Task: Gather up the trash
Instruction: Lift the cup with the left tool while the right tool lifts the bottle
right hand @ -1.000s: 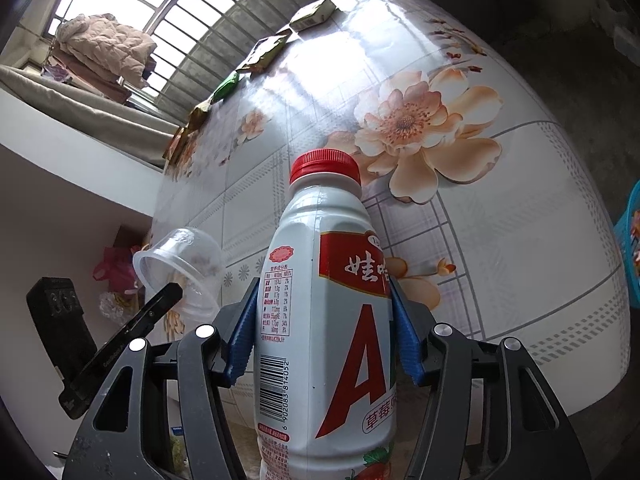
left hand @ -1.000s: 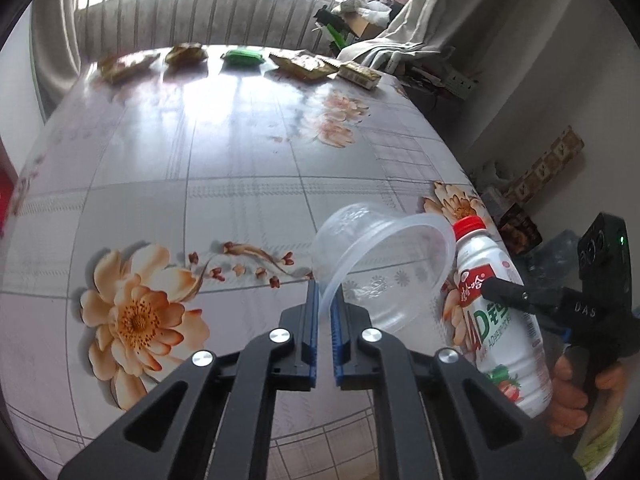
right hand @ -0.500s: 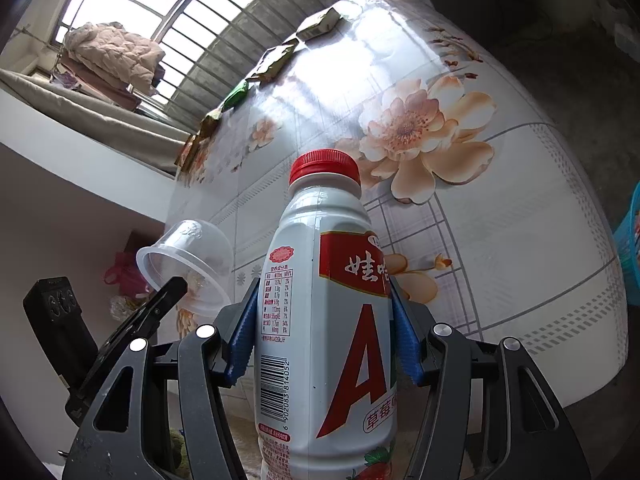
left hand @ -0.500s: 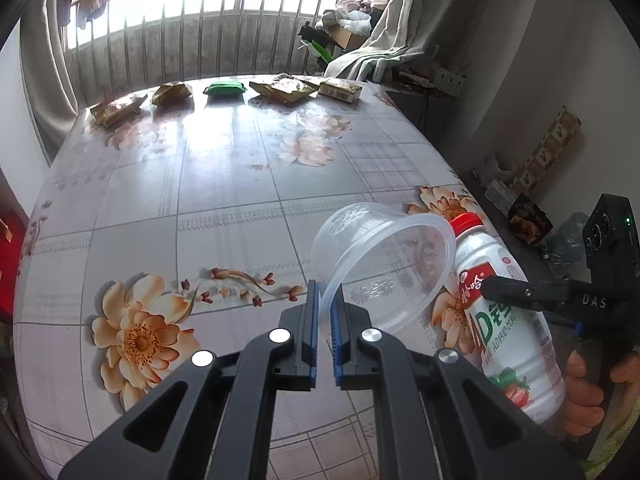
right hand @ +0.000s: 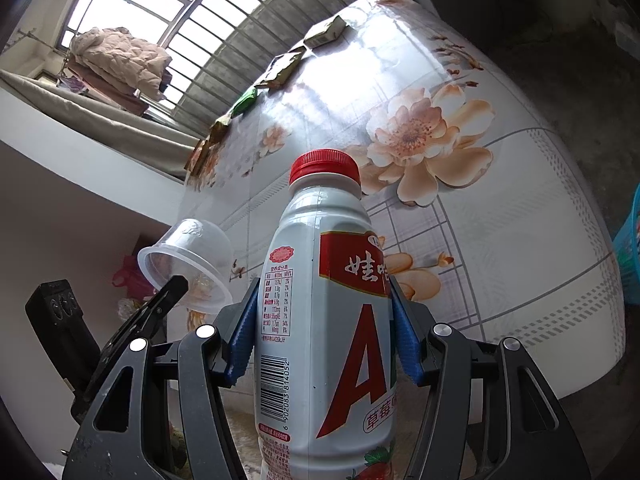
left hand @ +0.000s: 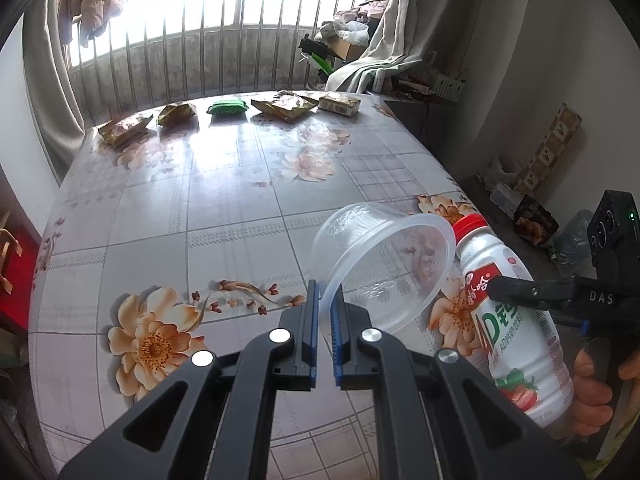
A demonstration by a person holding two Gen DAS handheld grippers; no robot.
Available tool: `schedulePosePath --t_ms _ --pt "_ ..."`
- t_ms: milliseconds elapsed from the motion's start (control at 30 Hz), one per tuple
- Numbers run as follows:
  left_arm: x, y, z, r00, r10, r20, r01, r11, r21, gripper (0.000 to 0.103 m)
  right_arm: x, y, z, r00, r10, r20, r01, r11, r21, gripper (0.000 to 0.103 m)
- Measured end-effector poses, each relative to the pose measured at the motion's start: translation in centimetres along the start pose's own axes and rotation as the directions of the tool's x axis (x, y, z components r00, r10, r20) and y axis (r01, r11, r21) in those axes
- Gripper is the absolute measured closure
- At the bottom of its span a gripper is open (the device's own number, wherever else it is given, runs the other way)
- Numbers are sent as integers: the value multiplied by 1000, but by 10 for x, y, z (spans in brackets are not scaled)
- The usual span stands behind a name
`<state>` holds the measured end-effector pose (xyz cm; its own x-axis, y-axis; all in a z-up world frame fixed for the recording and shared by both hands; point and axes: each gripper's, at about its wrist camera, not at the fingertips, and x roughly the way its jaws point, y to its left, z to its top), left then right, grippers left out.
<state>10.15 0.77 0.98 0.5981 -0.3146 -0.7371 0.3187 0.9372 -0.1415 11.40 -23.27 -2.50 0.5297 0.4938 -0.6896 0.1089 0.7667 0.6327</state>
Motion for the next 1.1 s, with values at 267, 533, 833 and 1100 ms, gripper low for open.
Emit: schedulePosePath --t_ms 267,533,833,1100 --pt "-9 -4 2 1000 14 23 -14 1000 16 98 -5 1 -1 1000 14 12 -14 1000 -3 48" --pt "-19 -15 4 998 25 49 -27 999 44 98 -16 -3 -5 999 30 35 -30 1000 -2 48" --pt "-33 -38 4 996 38 82 -46 994 101 98 -35 -13 -12 996 53 77 -54 998 14 48" --pt "-38 -70 5 995 30 96 -46 984 174 98 -58 -36 -21 989 78 129 -86 995 56 48"
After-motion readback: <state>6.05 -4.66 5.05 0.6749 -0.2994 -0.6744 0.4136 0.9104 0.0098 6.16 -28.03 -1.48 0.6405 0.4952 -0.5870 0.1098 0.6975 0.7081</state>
